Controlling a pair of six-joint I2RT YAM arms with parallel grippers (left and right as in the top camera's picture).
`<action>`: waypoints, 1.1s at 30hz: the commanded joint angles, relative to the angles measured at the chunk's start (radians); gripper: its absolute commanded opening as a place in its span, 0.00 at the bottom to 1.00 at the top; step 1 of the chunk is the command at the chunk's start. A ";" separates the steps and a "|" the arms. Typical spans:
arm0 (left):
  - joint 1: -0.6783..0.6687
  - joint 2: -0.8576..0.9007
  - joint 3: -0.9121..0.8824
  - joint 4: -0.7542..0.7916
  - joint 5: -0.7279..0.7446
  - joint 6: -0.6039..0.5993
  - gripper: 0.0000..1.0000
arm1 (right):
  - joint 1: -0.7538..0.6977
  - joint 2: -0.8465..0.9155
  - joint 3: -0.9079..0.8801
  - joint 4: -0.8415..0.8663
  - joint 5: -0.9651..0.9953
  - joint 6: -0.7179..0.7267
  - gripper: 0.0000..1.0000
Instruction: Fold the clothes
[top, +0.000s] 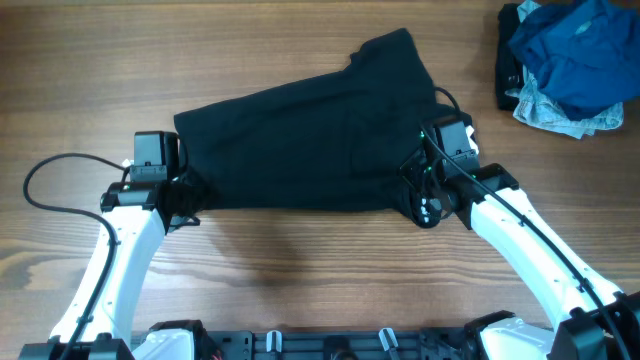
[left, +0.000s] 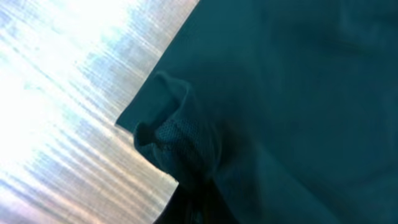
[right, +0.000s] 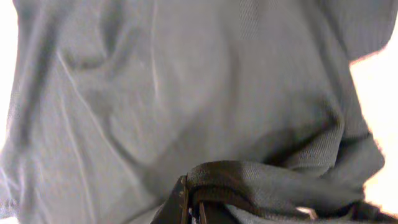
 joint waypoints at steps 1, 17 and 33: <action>0.005 0.048 0.013 0.067 -0.066 -0.002 0.04 | 0.006 -0.011 0.016 0.008 0.135 -0.034 0.04; 0.003 0.285 0.013 0.539 -0.168 0.055 0.04 | 0.006 0.179 0.016 0.312 0.185 -0.212 0.04; -0.074 0.296 0.015 0.586 -0.154 0.084 0.87 | -0.005 0.173 0.019 0.327 0.325 -0.321 0.99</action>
